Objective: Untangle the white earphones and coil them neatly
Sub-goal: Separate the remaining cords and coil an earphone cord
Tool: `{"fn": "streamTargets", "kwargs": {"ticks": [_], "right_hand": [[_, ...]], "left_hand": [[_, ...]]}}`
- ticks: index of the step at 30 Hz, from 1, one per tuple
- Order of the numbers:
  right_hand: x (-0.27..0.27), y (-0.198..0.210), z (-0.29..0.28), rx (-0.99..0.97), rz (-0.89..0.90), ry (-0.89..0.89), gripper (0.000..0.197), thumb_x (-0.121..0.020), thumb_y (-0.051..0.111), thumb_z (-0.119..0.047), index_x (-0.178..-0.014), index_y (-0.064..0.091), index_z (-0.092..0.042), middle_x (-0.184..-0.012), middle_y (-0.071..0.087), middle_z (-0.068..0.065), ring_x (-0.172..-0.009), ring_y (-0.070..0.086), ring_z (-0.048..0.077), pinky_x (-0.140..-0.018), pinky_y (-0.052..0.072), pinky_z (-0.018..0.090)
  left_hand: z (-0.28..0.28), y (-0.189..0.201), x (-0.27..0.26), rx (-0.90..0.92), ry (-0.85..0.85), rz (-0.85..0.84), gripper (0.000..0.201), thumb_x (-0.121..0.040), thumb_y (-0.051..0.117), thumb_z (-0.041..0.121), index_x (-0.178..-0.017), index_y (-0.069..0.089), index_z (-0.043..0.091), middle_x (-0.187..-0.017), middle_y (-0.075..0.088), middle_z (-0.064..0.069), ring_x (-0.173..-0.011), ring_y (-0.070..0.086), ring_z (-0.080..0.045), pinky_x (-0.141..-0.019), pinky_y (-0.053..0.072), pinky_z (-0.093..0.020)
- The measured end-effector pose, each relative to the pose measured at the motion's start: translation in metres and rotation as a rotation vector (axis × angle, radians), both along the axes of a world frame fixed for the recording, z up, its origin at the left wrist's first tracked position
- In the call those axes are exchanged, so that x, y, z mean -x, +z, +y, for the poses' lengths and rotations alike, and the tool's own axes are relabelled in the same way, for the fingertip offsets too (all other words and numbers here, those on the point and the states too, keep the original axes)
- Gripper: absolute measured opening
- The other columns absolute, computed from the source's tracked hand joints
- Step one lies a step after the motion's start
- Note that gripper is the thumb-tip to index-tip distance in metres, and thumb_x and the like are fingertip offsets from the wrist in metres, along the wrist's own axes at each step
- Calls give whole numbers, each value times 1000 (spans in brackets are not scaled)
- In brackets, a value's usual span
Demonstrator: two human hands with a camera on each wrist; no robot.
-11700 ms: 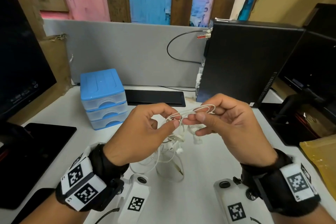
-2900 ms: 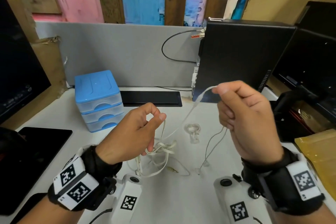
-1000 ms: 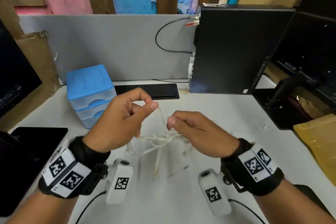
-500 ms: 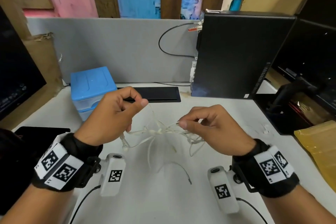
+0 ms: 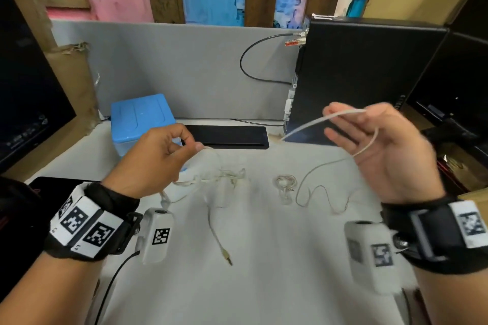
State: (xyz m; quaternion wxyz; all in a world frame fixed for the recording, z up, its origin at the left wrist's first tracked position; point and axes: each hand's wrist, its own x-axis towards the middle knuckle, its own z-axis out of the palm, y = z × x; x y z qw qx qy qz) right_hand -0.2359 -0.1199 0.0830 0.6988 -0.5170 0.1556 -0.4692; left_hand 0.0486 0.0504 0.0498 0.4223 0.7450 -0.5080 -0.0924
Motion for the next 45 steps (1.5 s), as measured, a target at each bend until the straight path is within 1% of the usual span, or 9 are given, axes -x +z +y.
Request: {"fn": "streamTargets", "kwargs": {"ticks": [5, 13, 18, 21, 28, 31, 35, 40, 45], "right_hand": [[26, 19, -1, -29, 11, 15, 19, -94, 38, -18, -76, 44, -20, -55, 36, -3, -42, 30, 10, -37, 30, 17], [5, 0, 9, 270, 297, -144, 29, -97, 45, 0, -74, 57, -14, -97, 72, 11, -70, 64, 20, -43, 36, 23], [3, 7, 23, 292, 258, 4, 9, -86, 59, -15, -79, 57, -9, -93, 73, 19, -66, 67, 27, -40, 37, 24], [-10, -4, 37, 405, 363, 119, 14, -81, 68, -15, -79, 66, -1, -64, 62, 17, -43, 43, 18, -41, 31, 17], [5, 3, 26, 462, 424, -357, 13, -88, 67, -1, -75, 64, 1, -48, 51, -9, -47, 36, 8, -47, 29, 21], [21, 6, 8, 457, 507, -535, 8, -90, 63, -6, -85, 67, -1, -66, 61, 1, -61, 53, 14, -62, 46, 37], [6, 0, 35, 867, 741, -510, 35, -94, 57, -42, -121, 65, -21, -116, 65, -9, -112, 58, 3, -98, 42, 18], [-21, -14, 76, 580, 829, 378, 46, -87, 53, -60, -125, 58, -34, -80, 65, -11, -67, 60, 9, -68, 50, 26], [-7, -7, 44, 599, 645, 27, 16, -87, 69, -25, -83, 75, -10, -75, 66, 21, -61, 51, 23, -59, 42, 27]], "left_hand": [[1, 0, -16, 5, 79, -5, 25, -94, 63, 35, -75, 56, 19, -34, 47, -1, -32, 41, -8, -49, 39, -25], [4, -3, -16, -194, 99, -66, 26, -92, 64, 42, -75, 59, 22, -46, 58, 0, -40, 47, -12, -42, 39, -22], [-1, -11, 1, -144, 105, -354, 46, -84, 62, 58, -124, 58, 35, -131, 59, 8, -125, 50, -17, -105, 39, -39], [-6, -1, 63, 60, -282, 59, 75, -76, 61, 68, -143, 41, 40, -146, 46, 20, -137, 37, 5, -115, 29, -23], [-5, -8, 106, -48, -616, 549, 19, -97, 51, 25, -93, 64, 12, -54, 56, 12, -51, 52, -12, -66, 45, -35], [-5, -2, 95, -12, -525, 529, 32, -99, 47, 36, -82, 65, 15, -52, 38, 9, -47, 34, -7, -54, 37, -28], [0, 2, 103, -37, -581, 379, 32, -94, 52, 40, -90, 77, 21, -55, 33, 2, -52, 27, -8, -52, 28, -14], [-6, -5, 100, -2, -531, 349, 34, -93, 62, 46, -75, 76, 22, -54, 59, -9, -53, 43, -19, -61, 54, -30], [-3, 4, 87, -32, -422, 469, 36, -87, 55, 43, -74, 72, 14, -52, 31, 2, -47, 27, -9, -48, 30, -16]]}}
